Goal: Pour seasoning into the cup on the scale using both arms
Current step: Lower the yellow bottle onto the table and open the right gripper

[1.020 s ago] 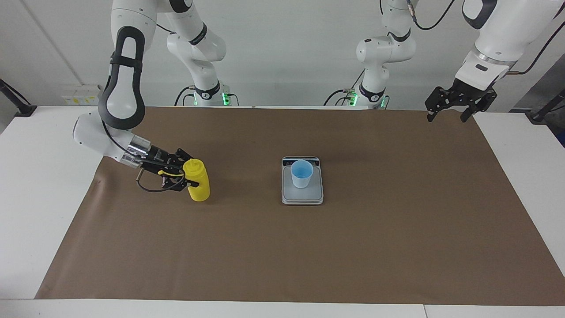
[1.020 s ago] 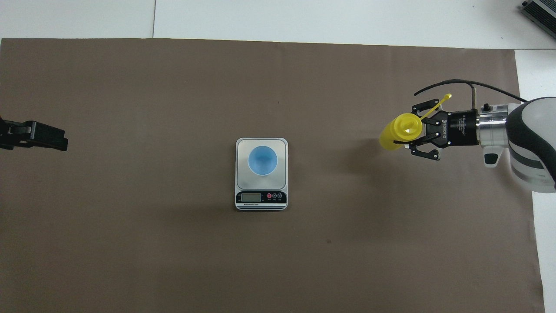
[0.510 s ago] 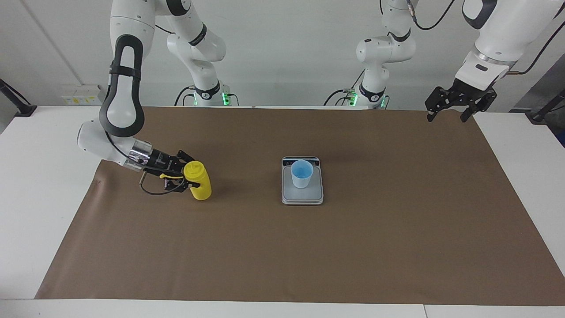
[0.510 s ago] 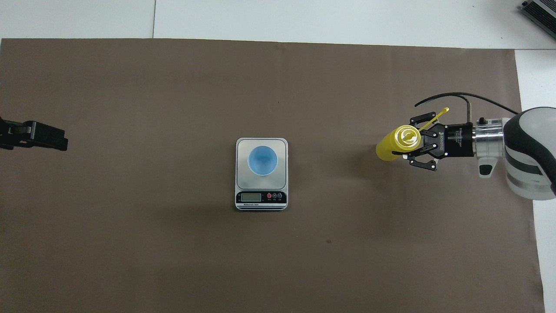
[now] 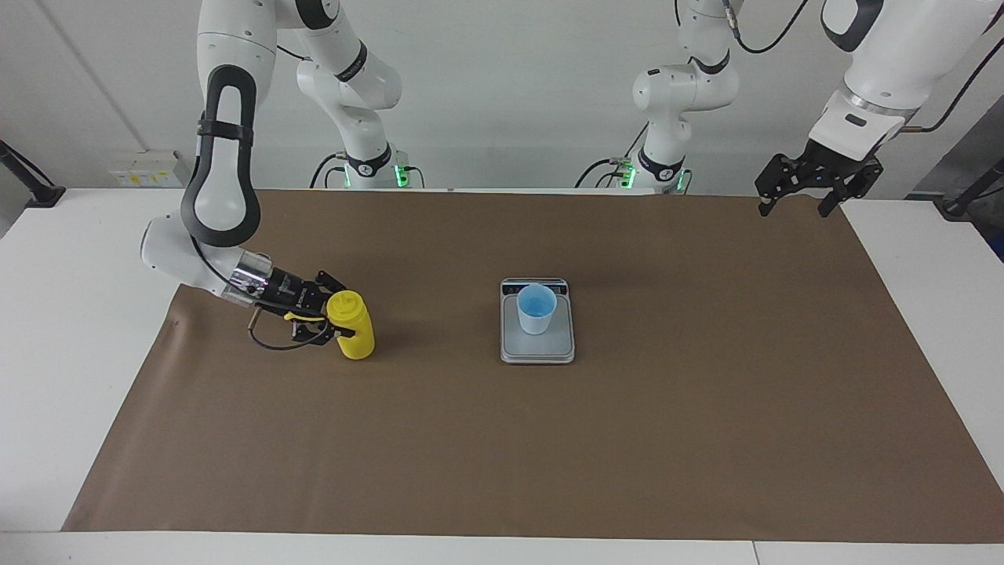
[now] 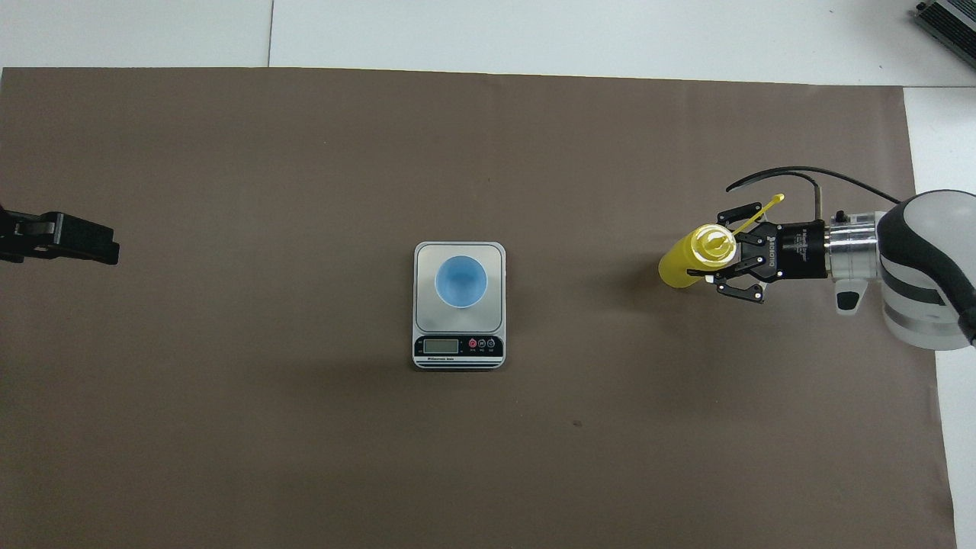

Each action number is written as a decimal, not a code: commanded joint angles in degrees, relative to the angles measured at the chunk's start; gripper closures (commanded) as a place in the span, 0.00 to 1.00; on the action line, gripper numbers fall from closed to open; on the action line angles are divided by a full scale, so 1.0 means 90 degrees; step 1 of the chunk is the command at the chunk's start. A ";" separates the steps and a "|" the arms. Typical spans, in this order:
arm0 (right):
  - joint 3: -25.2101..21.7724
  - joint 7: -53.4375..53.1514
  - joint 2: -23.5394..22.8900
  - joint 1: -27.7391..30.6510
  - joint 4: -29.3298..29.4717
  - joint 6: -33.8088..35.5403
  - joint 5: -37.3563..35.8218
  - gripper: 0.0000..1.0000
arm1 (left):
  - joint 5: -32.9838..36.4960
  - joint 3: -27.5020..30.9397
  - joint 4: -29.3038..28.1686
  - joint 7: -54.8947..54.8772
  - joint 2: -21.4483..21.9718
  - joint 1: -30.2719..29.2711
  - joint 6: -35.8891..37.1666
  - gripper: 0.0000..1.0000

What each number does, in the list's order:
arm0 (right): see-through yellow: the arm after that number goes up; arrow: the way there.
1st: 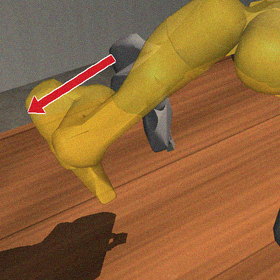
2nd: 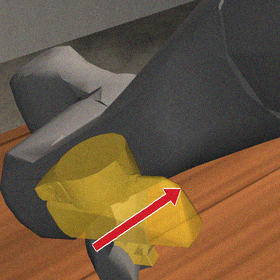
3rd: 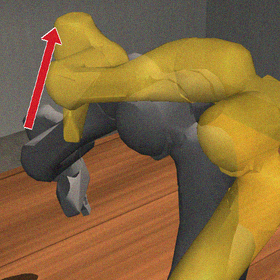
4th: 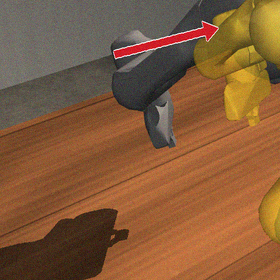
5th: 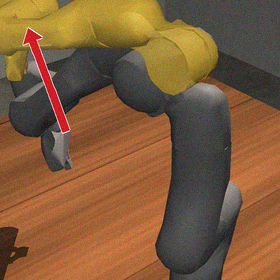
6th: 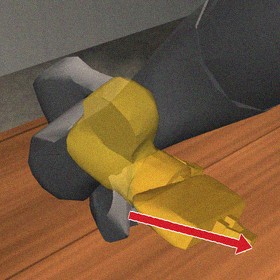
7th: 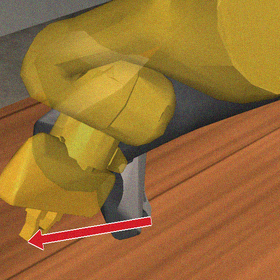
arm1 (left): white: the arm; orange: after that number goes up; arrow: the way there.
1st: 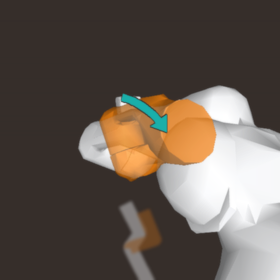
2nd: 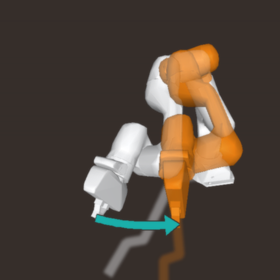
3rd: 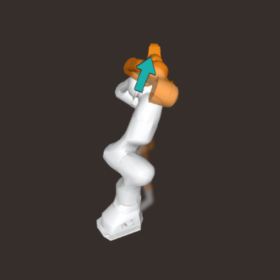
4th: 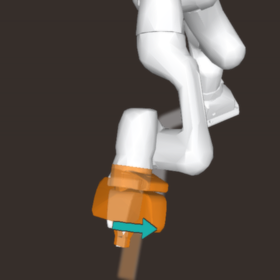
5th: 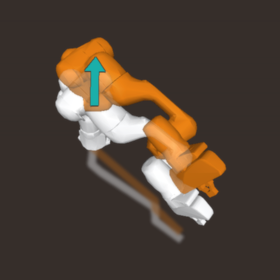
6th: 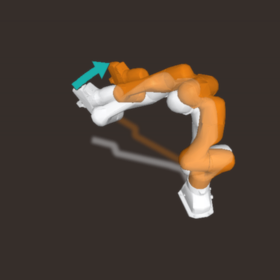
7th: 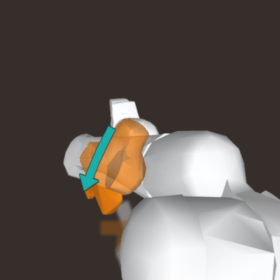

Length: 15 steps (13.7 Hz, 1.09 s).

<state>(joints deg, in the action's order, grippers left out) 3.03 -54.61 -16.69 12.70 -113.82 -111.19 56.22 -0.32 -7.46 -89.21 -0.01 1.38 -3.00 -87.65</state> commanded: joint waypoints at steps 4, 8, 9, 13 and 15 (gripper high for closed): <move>0.0005 0.0199 0.0155 -0.0063 -0.0137 -0.0106 -0.0297 0.23 | -0.0091 -0.0040 -0.0156 -0.0018 0.0159 -0.0097 0.0042 0.00; -0.0005 0.0209 0.0185 0.0034 -0.0098 -0.0709 -0.1069 0.05 | -0.0091 -0.0040 -0.0156 -0.0018 0.0159 -0.0097 0.0052 0.00; -0.0014 0.0180 0.0185 0.0054 -0.0079 -0.0828 -0.1322 0.01 | -0.0091 -0.0040 -0.0156 -0.0018 0.0159 -0.0097 0.0052 0.00; -0.0034 0.0179 0.0291 0.0083 0.0039 -0.1132 -0.2465 0.00 | -0.0091 -0.0040 -0.0156 -0.0018 0.0159 -0.0097 0.0052 0.00; -0.0034 0.0189 0.0564 0.0288 0.0077 -0.1122 -0.2759 0.00 | -0.0091 -0.0040 -0.0156 -0.0018 0.0159 -0.0097 0.0042 0.00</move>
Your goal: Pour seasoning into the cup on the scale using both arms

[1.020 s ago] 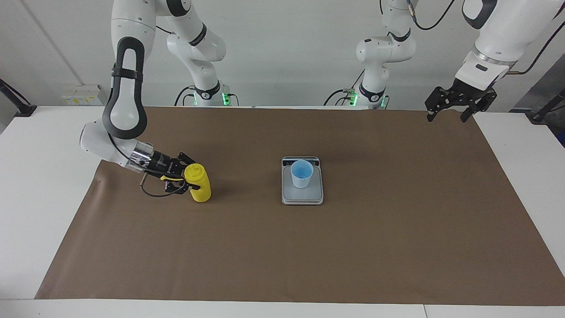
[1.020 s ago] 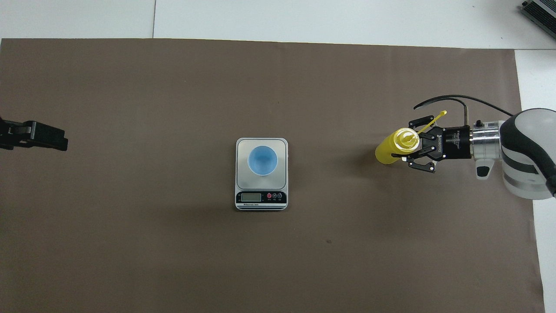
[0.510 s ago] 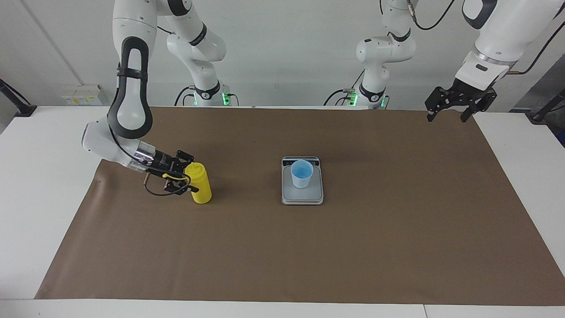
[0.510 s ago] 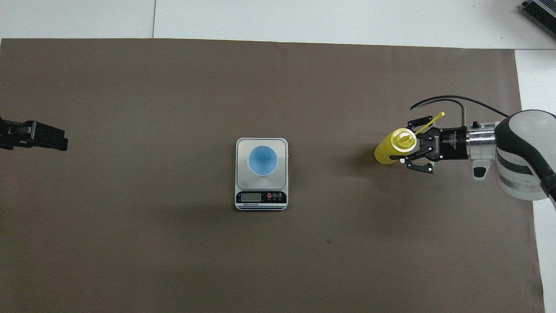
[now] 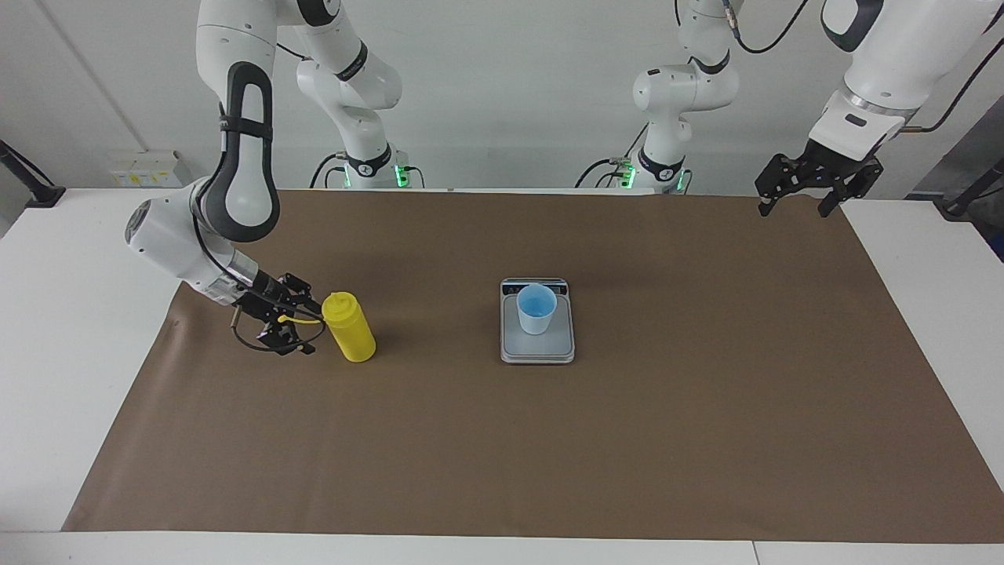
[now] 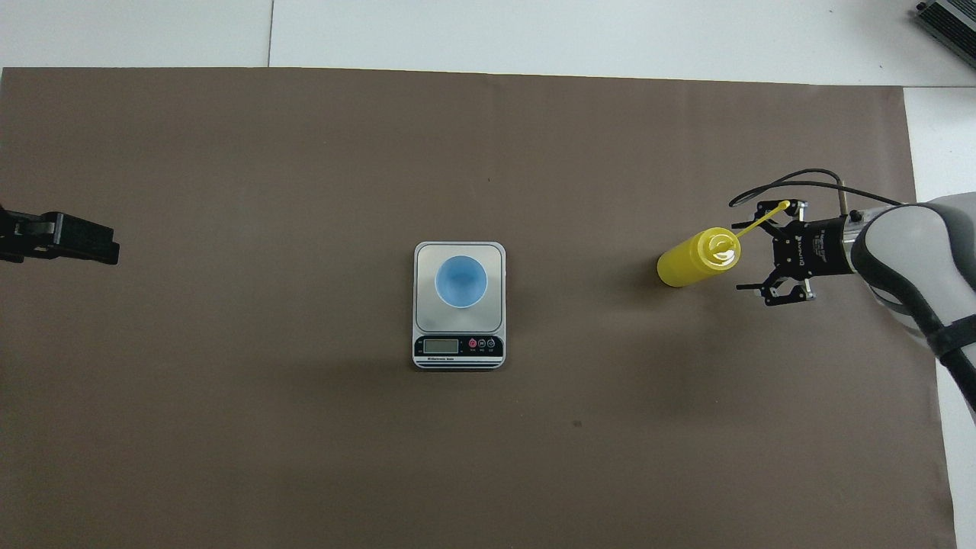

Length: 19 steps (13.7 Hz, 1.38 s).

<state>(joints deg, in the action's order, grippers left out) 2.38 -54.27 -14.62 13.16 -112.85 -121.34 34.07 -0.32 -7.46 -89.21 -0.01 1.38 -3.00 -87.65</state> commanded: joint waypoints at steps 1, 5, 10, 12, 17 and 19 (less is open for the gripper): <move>0.0038 0.0151 0.0431 0.0275 0.0058 0.0015 -0.0454 0.00 | -0.0091 -0.0040 -0.0156 -0.0018 0.0159 -0.0097 0.0041 0.00; 0.0048 0.0170 0.0695 0.0286 0.0488 0.0161 -0.1098 0.00 | -0.0091 -0.0040 -0.0156 -0.0018 0.0159 -0.0097 0.0051 0.00; 0.0126 0.0170 0.1652 0.0101 0.0489 0.0815 -0.1919 0.00 | -0.0091 -0.0040 -0.0156 -0.0018 0.0159 -0.0097 0.0051 0.00; 0.0145 0.0374 0.1848 -0.0182 0.0489 0.1166 -0.2455 0.00 | -0.0091 -0.0040 -0.0156 -0.0018 0.0159 -0.0097 0.0041 0.00; 0.0155 0.1389 0.2015 -0.0408 0.0527 0.2027 -0.2750 0.00 | -0.0091 -0.0040 -0.0156 -0.0018 0.0159 -0.0097 0.0041 0.00; 0.0194 0.2051 0.1956 -0.0689 0.0731 0.2037 -0.3430 0.00 | -0.0091 -0.0040 -0.0156 -0.0018 0.0159 -0.0097 0.0041 0.00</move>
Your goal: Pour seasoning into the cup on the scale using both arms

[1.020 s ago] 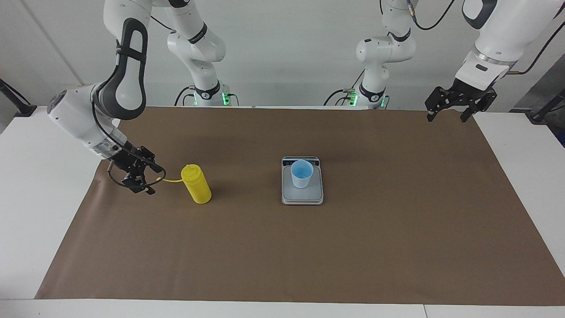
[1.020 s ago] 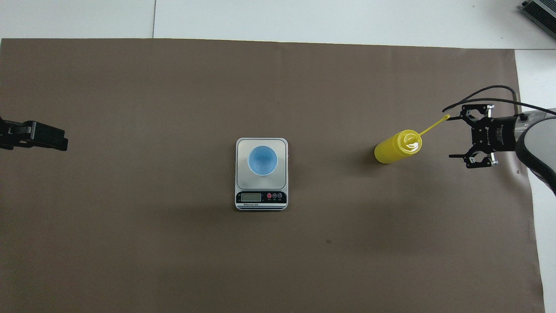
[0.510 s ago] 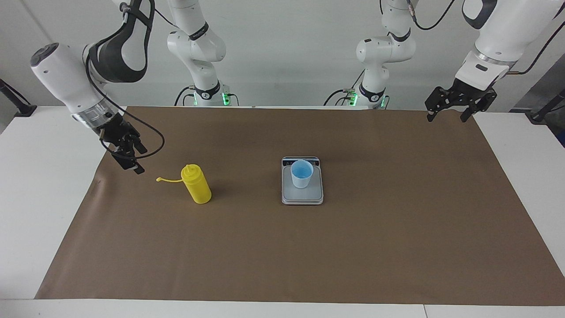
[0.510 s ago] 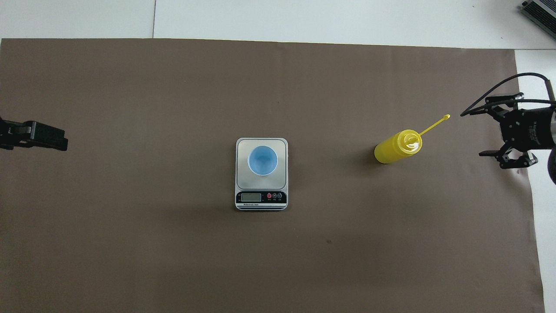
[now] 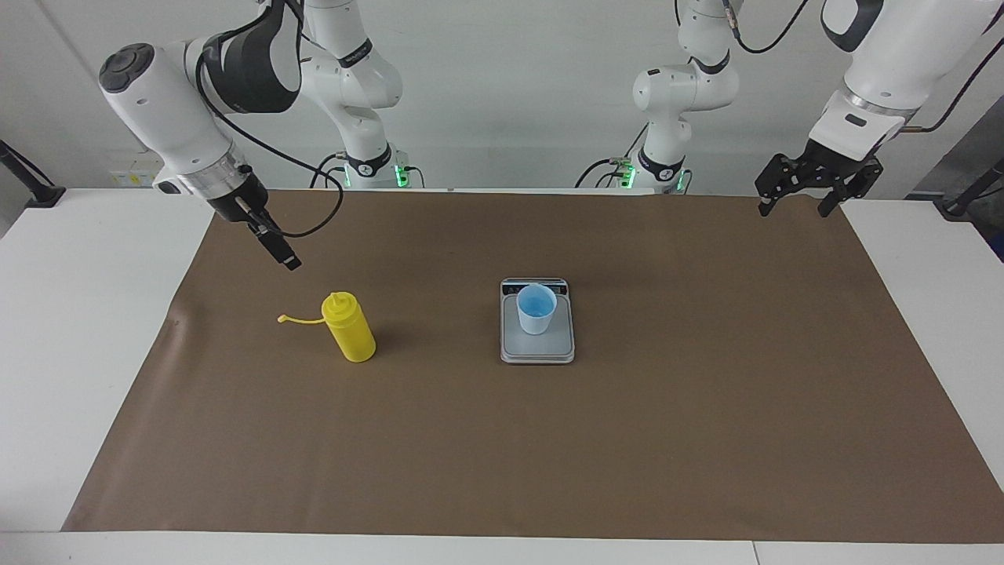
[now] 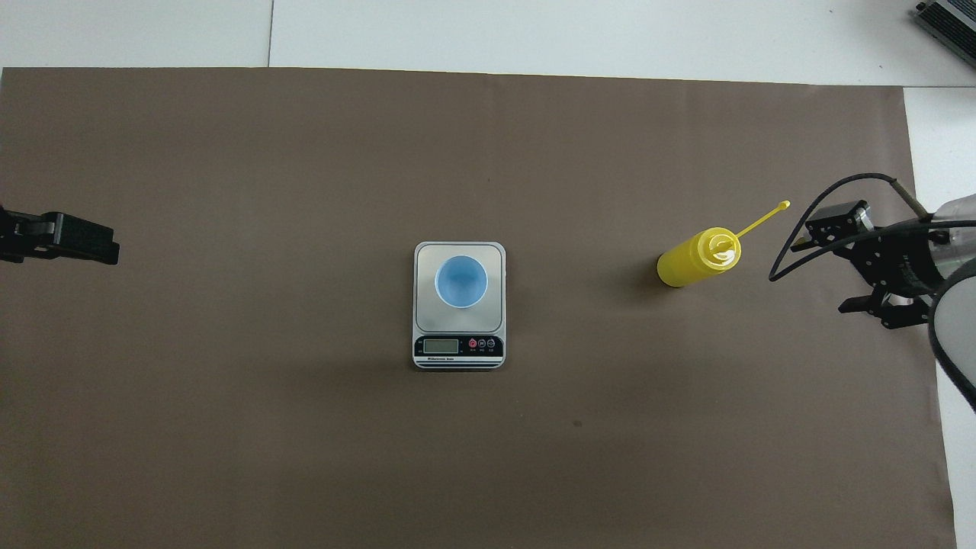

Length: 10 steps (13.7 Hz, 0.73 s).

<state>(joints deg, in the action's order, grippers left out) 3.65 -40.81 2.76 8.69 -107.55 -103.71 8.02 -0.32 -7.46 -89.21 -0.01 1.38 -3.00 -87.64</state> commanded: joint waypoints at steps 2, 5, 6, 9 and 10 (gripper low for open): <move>0.0054 0.1094 -0.0140 -0.0282 0.0600 0.0262 -0.0744 0.00 | -0.0091 -0.0040 -0.0156 -0.0018 0.0159 -0.0097 0.0041 0.00; 0.0054 0.2146 -0.0433 -0.0438 0.1372 0.0682 -0.0754 0.00 | -0.0091 -0.0040 -0.0156 -0.0018 0.0159 -0.0097 0.0041 0.00; 0.0054 0.2596 -0.0453 -0.0467 0.1490 0.0703 -0.0754 0.00 | -0.0091 -0.0040 -0.0156 -0.0018 0.0159 -0.0097 0.0051 0.00; 0.0083 0.2932 -0.0551 -0.0506 0.1812 0.0956 -0.0744 0.00 | -0.0091 -0.0040 -0.0156 -0.0018 0.0159 -0.0097 0.0051 0.00; 0.0160 0.2932 -0.0590 -0.0603 0.1949 0.1092 -0.0744 0.00 | -0.0091 -0.0040 -0.0156 -0.0018 0.0159 -0.0097 0.0041 0.00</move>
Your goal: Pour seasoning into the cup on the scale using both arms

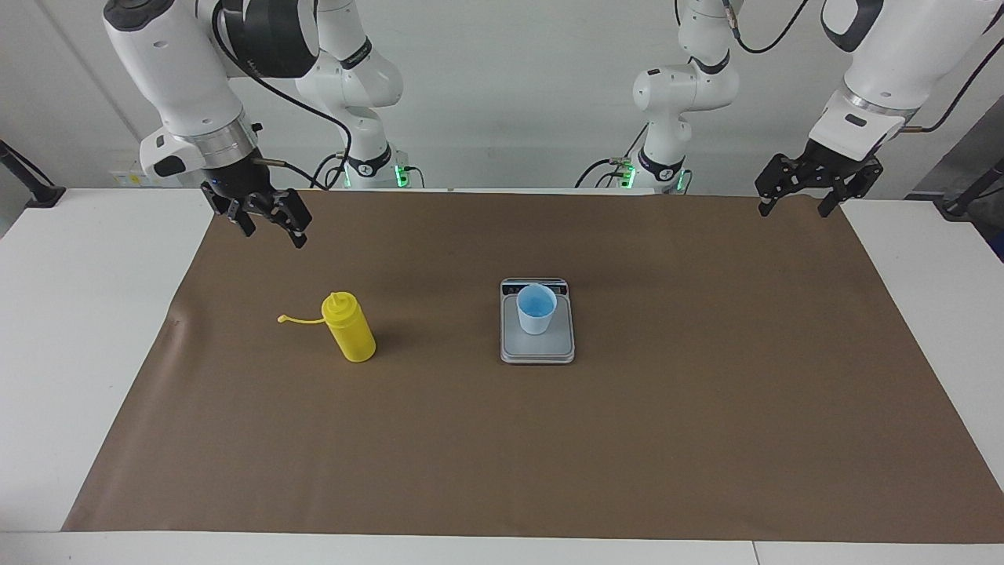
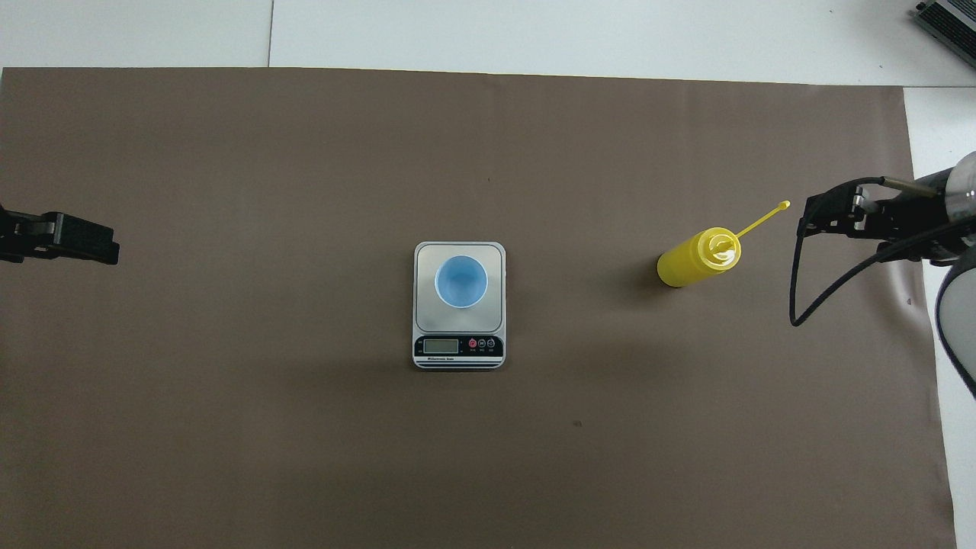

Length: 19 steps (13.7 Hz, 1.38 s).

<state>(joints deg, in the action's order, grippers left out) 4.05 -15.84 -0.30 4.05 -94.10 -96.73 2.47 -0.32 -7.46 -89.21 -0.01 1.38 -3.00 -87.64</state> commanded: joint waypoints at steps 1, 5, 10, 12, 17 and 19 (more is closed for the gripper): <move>0.0136 0.0177 -0.0249 -0.0137 0.0456 0.0376 -0.0109 0.00 | -0.0091 -0.0040 -0.0156 -0.0018 0.0159 -0.0097 0.0041 0.00; 0.0233 0.0744 -0.0084 -0.0176 0.0368 0.0854 -0.0031 0.00 | -0.0091 -0.0040 -0.0156 -0.0018 0.0159 -0.0097 0.0051 0.00; 0.0351 0.0763 -0.0093 -0.0341 0.0406 0.0962 -0.0283 0.00 | -0.0091 -0.0040 -0.0156 -0.0018 0.0159 -0.0097 0.0051 0.00; 0.0351 0.0812 -0.0084 -0.0566 0.0407 0.0913 -0.0645 0.00 | -0.0091 -0.0040 -0.0156 -0.0018 0.0159 -0.0097 0.0051 0.00; 0.0360 0.0842 -0.0035 -0.0538 0.0329 0.0933 -0.0646 0.00 | -0.0091 -0.0040 -0.0156 -0.0018 0.0159 -0.0097 0.0041 0.00; 0.0351 0.0822 -0.0035 -0.0518 0.0329 0.0952 -0.0626 0.00 | -0.0091 -0.0040 -0.0156 -0.0018 0.0159 -0.0097 0.0041 0.00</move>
<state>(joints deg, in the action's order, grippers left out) 6.99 -9.88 -1.11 -1.22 -91.05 -88.94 -2.25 -0.32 -7.46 -89.21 -0.01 1.38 -3.00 -87.64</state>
